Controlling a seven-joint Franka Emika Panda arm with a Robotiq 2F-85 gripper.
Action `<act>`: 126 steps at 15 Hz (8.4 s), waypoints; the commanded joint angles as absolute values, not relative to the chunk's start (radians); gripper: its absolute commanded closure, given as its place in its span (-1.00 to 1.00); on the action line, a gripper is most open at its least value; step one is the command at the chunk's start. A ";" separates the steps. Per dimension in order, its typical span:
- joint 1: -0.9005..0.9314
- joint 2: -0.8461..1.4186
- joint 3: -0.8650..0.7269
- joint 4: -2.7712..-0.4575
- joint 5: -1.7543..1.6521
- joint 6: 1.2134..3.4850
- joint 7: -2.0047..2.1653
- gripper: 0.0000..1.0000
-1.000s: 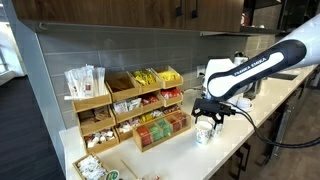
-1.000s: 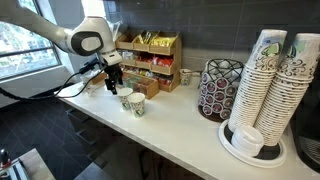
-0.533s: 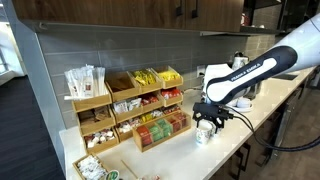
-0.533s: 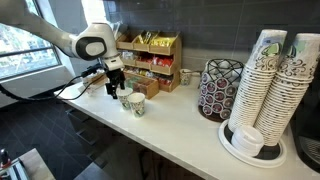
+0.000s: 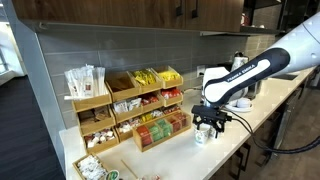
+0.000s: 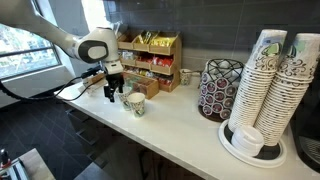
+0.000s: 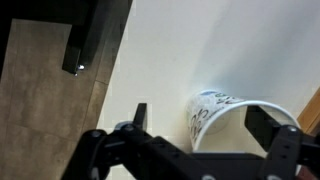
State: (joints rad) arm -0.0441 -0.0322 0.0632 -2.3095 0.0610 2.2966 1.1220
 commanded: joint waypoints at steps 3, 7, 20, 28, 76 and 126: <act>-0.018 -0.041 0.045 -2.271 0.198 2.145 1.011 -1.00; -0.016 -0.033 0.046 -2.247 0.176 2.074 1.010 -1.00; -0.006 0.015 0.042 -2.238 0.127 2.029 0.981 -1.00; 0.001 0.011 0.044 -2.229 0.115 1.898 0.872 -1.00; 0.099 0.153 0.070 -2.097 0.240 2.379 0.655 -1.00; 0.045 0.161 0.064 -2.235 0.234 2.575 0.155 0.56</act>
